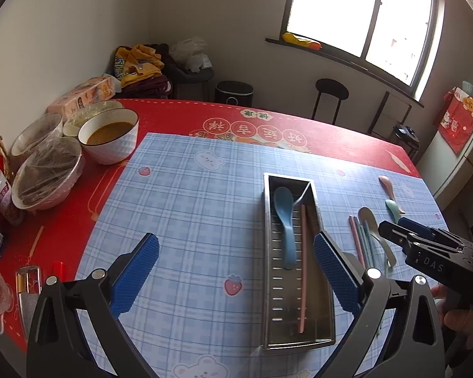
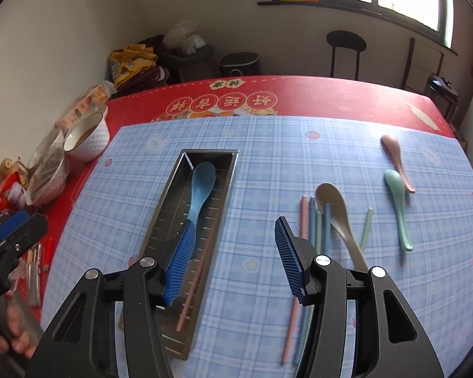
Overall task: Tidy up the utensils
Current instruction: 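Carry the blue spoon into the steel caddy and open the right gripper, then lift the pink chopstick with the left gripper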
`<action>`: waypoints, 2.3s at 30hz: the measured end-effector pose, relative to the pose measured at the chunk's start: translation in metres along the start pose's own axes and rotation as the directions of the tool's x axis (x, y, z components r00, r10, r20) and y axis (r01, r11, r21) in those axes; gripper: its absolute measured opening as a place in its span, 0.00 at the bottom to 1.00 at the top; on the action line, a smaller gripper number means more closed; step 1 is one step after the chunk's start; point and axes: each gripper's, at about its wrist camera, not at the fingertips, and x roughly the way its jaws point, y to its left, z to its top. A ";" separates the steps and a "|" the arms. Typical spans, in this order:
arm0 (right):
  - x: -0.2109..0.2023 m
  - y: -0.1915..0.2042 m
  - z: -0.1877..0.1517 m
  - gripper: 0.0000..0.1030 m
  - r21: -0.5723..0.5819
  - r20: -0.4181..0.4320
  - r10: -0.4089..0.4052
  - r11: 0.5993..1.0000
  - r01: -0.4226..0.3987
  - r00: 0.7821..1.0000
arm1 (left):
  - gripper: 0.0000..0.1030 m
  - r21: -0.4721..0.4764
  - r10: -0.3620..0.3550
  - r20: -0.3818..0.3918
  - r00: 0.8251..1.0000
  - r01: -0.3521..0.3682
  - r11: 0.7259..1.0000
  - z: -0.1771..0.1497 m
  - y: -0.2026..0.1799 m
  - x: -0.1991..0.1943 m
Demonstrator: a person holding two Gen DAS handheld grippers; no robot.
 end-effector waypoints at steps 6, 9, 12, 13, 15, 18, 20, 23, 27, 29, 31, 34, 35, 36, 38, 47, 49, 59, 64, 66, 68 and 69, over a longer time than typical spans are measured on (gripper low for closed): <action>-0.017 -0.038 -0.011 0.57 0.056 0.003 -0.029 0.998 0.029 1.000 | 0.93 0.051 -0.052 -0.002 0.999 0.052 0.997 -0.004 -0.036 0.001; -0.020 -0.053 -0.017 0.61 0.092 0.002 -0.027 0.995 0.027 1.000 | 0.93 0.065 -0.074 -0.004 0.997 0.074 0.995 -0.005 -0.050 0.002; -0.023 -0.066 -0.021 0.62 0.118 0.002 -0.033 0.993 0.032 0.999 | 0.93 0.085 -0.103 -0.002 0.995 0.103 0.991 -0.005 -0.063 0.002; -0.025 -0.072 -0.022 0.62 0.130 0.005 -0.041 0.991 0.040 0.999 | 0.93 0.090 -0.114 -0.005 0.993 0.114 0.989 -0.006 -0.067 0.003; -0.027 -0.082 -0.025 0.62 0.153 0.010 -0.040 0.987 0.038 0.999 | 0.93 0.099 -0.131 -0.013 0.991 0.131 0.986 -0.008 -0.076 0.004; -0.030 -0.095 -0.030 0.67 0.176 0.017 -0.050 0.983 0.046 0.999 | 0.93 0.113 -0.140 -0.033 0.990 0.143 0.983 -0.011 -0.089 0.006; -0.032 -0.104 -0.034 0.70 0.192 0.024 -0.049 0.980 0.043 0.999 | 0.93 0.115 -0.142 -0.049 0.989 0.147 0.982 -0.013 -0.096 0.009; -0.035 -0.117 -0.039 0.70 0.210 0.030 -0.053 0.977 0.046 0.998 | 0.92 0.111 -0.139 -0.072 0.988 0.147 0.983 -0.017 -0.104 0.012; -0.039 -0.138 -0.045 0.70 0.234 0.035 -0.070 0.970 0.060 0.997 | 0.86 0.100 -0.144 -0.113 0.983 0.155 0.983 -0.021 -0.115 0.020; -0.040 -0.148 -0.048 0.70 0.241 0.033 -0.080 0.968 0.070 0.996 | 0.81 0.093 -0.152 -0.135 0.979 0.165 0.982 -0.023 -0.120 0.025; -0.041 -0.159 -0.051 0.70 0.249 0.032 -0.089 0.965 0.078 0.996 | 0.74 0.091 -0.159 -0.164 0.974 0.176 0.980 -0.026 -0.126 0.031; -0.040 -0.175 -0.057 0.70 0.261 0.026 -0.101 0.961 0.090 0.995 | 0.55 0.070 -0.177 -0.218 0.960 0.196 0.978 -0.033 -0.135 0.043; -0.039 -0.180 -0.059 0.70 0.261 0.024 -0.097 0.961 0.088 0.995 | 0.47 0.066 -0.180 -0.234 0.955 0.201 0.977 -0.035 -0.138 0.047; -0.037 -0.184 -0.061 0.70 0.260 0.021 -0.097 0.962 0.088 0.995 | 0.44 0.065 -0.184 -0.251 0.950 0.206 0.976 -0.037 -0.143 0.052; -0.035 -0.192 -0.064 0.70 0.260 0.016 -0.103 0.961 0.095 0.995 | 0.33 0.063 -0.190 -0.282 0.940 0.216 0.974 -0.042 -0.151 0.061; -0.027 -0.213 -0.074 0.70 0.263 -0.004 -0.084 0.961 0.082 0.996 | 0.20 0.112 -0.151 -0.387 0.910 0.209 0.971 -0.059 -0.194 0.115; -0.025 -0.216 -0.076 0.70 0.261 -0.008 -0.082 0.962 0.081 0.997 | 0.19 0.133 -0.135 -0.402 0.906 0.204 0.970 -0.061 -0.202 0.128; -0.024 -0.235 -0.086 0.70 0.282 -0.025 -0.092 0.955 0.096 0.995 | 0.12 0.138 -0.077 -0.455 0.887 0.156 0.978 -0.068 -0.208 0.169; -0.023 -0.239 -0.086 0.70 0.292 -0.028 -0.097 0.951 0.101 0.995 | 0.12 0.155 -0.070 -0.459 0.885 0.158 0.975 -0.068 -0.214 0.175; -0.023 -0.239 -0.086 0.70 0.292 -0.028 -0.095 0.951 0.099 0.995 | 0.12 0.165 -0.062 -0.454 0.889 0.153 0.974 -0.068 -0.214 0.174; -0.023 -0.239 -0.086 0.70 0.293 -0.029 -0.093 0.951 0.098 0.995 | 0.12 0.170 -0.059 -0.452 0.890 0.150 0.974 -0.068 -0.216 0.175; -0.022 -0.239 -0.086 0.70 0.294 -0.030 -0.093 0.951 0.098 0.995 | 0.12 0.173 -0.057 -0.451 0.891 0.150 0.973 -0.067 -0.216 0.175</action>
